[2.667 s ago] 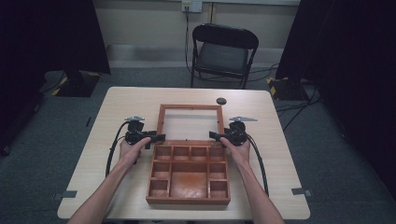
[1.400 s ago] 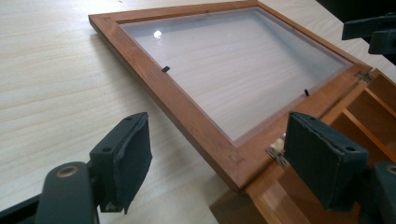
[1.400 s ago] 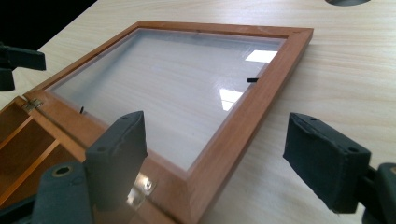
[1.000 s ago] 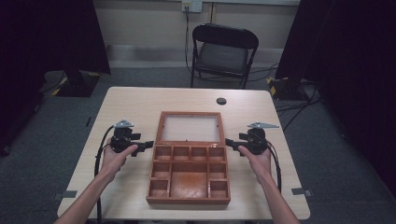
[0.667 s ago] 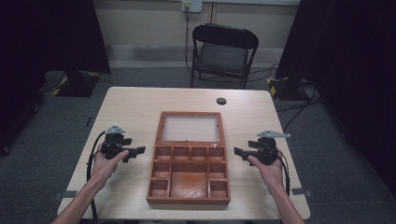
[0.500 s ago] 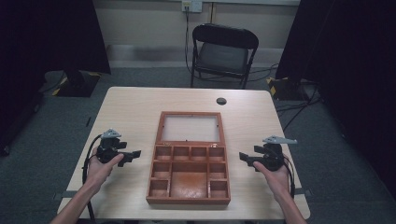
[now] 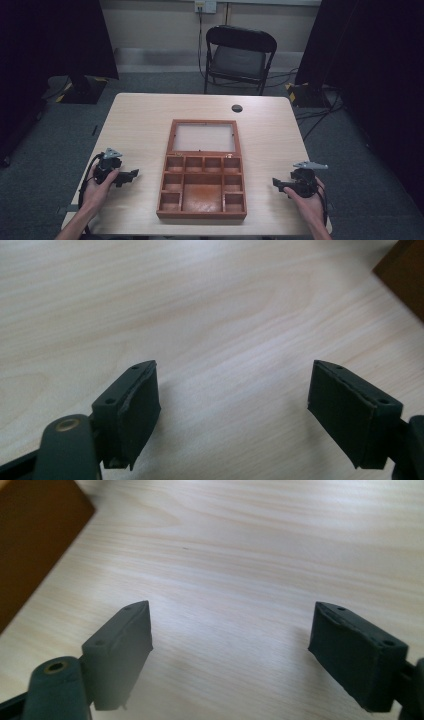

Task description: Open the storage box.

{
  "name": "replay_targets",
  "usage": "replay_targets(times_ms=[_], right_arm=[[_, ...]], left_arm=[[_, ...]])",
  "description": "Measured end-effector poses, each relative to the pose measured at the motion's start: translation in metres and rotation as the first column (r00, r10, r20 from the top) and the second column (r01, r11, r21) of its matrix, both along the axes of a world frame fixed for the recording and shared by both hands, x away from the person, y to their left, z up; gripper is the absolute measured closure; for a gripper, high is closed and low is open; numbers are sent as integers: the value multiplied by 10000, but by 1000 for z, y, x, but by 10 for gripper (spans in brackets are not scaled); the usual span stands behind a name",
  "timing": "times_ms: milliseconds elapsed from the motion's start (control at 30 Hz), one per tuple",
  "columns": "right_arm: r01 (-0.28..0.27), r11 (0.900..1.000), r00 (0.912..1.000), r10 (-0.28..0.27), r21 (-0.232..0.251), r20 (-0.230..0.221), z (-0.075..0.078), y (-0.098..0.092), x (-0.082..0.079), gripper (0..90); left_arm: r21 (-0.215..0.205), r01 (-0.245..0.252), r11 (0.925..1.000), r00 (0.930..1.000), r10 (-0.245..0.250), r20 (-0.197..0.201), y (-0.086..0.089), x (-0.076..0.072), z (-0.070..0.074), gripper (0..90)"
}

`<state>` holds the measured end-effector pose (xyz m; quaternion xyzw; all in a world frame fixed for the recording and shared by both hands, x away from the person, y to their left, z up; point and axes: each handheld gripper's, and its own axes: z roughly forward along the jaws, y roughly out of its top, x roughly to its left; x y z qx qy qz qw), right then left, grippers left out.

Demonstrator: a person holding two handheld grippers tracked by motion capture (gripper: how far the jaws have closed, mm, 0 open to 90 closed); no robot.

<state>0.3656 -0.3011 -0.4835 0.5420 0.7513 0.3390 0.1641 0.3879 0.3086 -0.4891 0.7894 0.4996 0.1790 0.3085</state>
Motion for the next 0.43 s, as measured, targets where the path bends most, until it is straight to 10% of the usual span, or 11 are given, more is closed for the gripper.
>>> replay_targets(times_ms=[200, 433], right_arm=[[706, 9903, 9973, -677, -1199, 282, -9, 2, 0, 130], [443, 9942, 9944, -344, -982, 997, -16, 0, -3, 117]], left_arm=[[-293, -175, 9994, 9953, 202, 951, 3, -2, -14, 114], [-270, -407, 9988, 9946, 431, 942, 2, -3, -14, 88]])
